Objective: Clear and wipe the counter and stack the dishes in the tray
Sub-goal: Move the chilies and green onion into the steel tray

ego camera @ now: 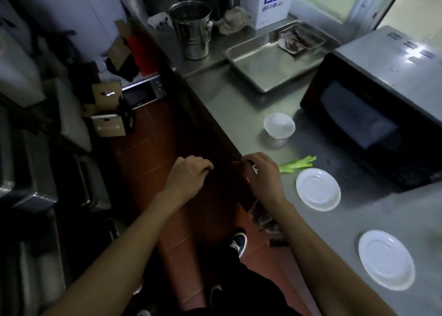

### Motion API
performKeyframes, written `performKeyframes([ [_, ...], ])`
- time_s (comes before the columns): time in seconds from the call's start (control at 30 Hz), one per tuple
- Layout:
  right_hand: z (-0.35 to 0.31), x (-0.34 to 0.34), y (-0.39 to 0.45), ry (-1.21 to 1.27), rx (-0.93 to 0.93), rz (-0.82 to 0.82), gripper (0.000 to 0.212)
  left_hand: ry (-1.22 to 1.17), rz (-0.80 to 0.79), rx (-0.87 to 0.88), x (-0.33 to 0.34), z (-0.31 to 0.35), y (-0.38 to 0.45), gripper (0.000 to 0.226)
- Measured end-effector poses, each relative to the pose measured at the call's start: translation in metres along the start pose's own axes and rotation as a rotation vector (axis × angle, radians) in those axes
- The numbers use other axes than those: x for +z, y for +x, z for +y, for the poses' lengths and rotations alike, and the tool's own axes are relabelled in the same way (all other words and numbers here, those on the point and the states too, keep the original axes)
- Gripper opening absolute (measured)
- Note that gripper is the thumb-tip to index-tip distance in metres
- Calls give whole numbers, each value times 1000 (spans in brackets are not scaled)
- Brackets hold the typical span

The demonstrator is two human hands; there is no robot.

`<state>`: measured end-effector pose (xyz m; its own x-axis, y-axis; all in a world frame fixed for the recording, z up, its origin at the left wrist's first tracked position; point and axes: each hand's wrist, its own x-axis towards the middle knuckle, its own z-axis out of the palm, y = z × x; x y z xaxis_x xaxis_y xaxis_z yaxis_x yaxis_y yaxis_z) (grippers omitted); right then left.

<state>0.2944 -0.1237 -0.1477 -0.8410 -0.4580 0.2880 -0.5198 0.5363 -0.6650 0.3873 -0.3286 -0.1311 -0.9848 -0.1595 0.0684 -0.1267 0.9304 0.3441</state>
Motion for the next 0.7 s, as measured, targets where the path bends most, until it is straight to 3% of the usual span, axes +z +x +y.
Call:
performKeyframes([
  [0.3, 23, 15, 103, 113, 22, 40, 14, 61, 5, -25, -23, -29, 101, 18],
  [0.7, 86, -15, 172, 89, 164, 161, 18, -78, -13, 151, 8, -9, 234, 15],
])
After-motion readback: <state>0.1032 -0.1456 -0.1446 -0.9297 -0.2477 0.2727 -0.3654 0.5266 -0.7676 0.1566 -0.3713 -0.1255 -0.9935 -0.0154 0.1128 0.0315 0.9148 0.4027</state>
